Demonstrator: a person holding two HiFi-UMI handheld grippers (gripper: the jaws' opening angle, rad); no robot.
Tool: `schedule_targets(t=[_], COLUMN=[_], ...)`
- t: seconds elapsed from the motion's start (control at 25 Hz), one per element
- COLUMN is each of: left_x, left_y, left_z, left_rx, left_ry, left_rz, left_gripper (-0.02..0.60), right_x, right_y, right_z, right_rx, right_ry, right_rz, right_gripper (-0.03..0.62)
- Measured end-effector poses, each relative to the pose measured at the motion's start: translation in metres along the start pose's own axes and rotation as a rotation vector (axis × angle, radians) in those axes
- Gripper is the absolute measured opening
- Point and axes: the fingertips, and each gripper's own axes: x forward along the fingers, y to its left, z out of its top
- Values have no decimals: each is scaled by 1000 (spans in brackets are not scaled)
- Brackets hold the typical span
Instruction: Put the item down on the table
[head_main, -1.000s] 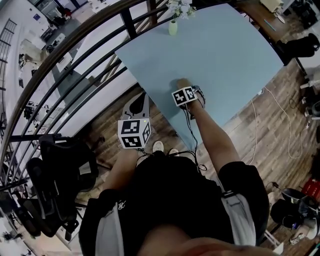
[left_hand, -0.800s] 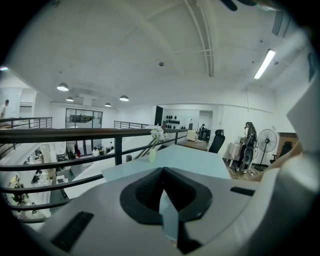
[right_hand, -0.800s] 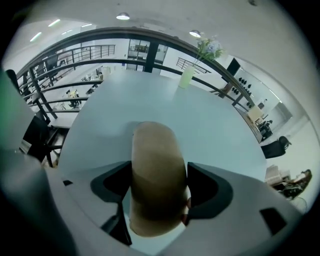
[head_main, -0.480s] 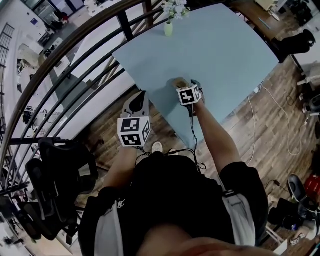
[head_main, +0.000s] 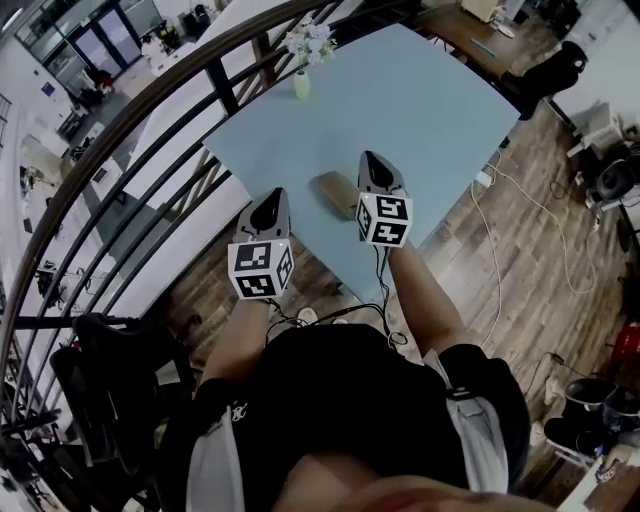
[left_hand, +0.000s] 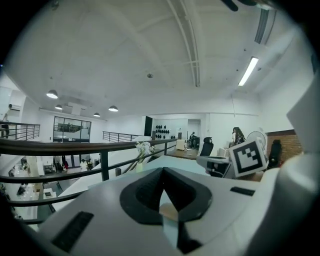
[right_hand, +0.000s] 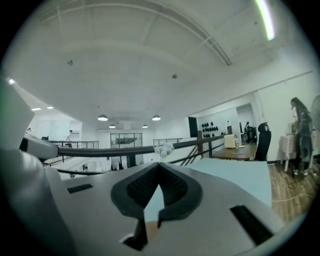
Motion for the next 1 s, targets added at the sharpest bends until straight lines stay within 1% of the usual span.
schedule_targets(t=[0.16,0.36,0.68,0.84,1.0], left_x=[4,10,6,3,0], left_y=[-18,-42,-67,-74,-75], left_z=[11,21,31,35,39], left_rx=[16,39,63,73,80], left_ry=[-26,-44,-65,-70,-79], left_rz=[-42,-97,-159,-172,-168], left_gripper=[12,11,11,12,11], right_x=[-42,-90,-127,-136,-141], right_y=[-13,-23,-31,-32,-30], right_z=[49,78,98,102,105], right_rx=[8,8,-4,4,4], right_ry=[-131,-219,-262,-272,-285], right_rz=[-39,-57,-116,-117,-107], right_gripper=[0,0,2,2,2])
